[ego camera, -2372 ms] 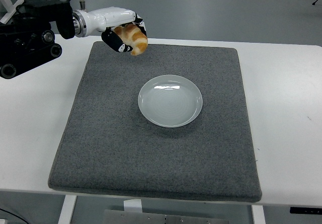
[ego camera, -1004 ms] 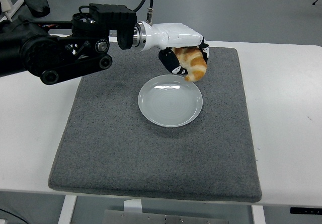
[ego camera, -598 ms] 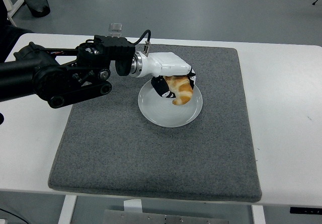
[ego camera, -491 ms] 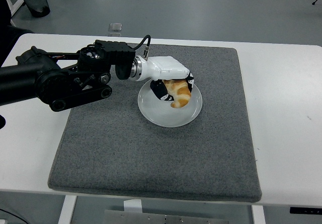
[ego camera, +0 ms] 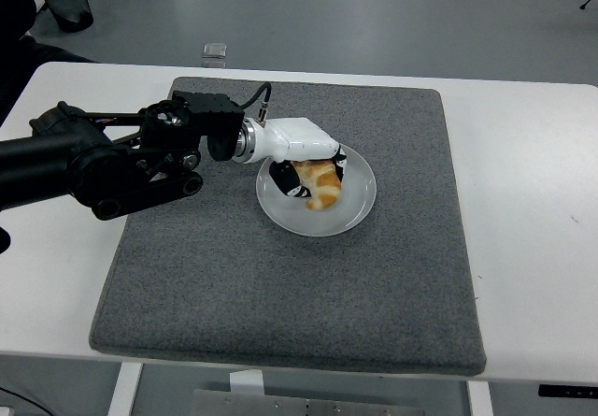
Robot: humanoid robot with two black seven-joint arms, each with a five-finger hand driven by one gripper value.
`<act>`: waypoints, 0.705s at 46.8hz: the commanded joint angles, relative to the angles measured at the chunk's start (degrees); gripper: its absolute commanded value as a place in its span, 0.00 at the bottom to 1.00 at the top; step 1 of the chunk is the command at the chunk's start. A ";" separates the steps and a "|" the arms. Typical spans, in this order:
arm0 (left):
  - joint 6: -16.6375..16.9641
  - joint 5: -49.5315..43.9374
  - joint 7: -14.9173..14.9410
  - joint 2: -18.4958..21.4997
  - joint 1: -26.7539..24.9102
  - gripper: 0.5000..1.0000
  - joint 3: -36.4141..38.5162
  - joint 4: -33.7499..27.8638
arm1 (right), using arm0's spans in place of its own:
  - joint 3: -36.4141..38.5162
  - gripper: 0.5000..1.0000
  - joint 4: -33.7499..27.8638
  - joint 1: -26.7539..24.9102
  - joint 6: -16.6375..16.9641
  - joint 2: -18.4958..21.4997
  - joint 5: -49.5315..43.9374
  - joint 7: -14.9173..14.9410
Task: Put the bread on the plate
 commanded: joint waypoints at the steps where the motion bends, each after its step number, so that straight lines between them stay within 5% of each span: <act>1: -0.01 0.22 0.00 0.00 0.46 0.00 0.01 0.38 | 0.00 0.86 0.00 -0.02 0.00 0.00 0.00 0.00; 31: 0.51 0.84 0.00 -0.52 1.43 0.00 -0.07 1.00 | 0.00 0.86 0.00 -0.02 0.00 0.00 0.00 0.00; 33: 0.51 0.75 0.00 -0.52 1.43 0.10 -0.07 1.08 | 0.00 0.86 0.00 -0.02 0.00 0.00 0.00 0.00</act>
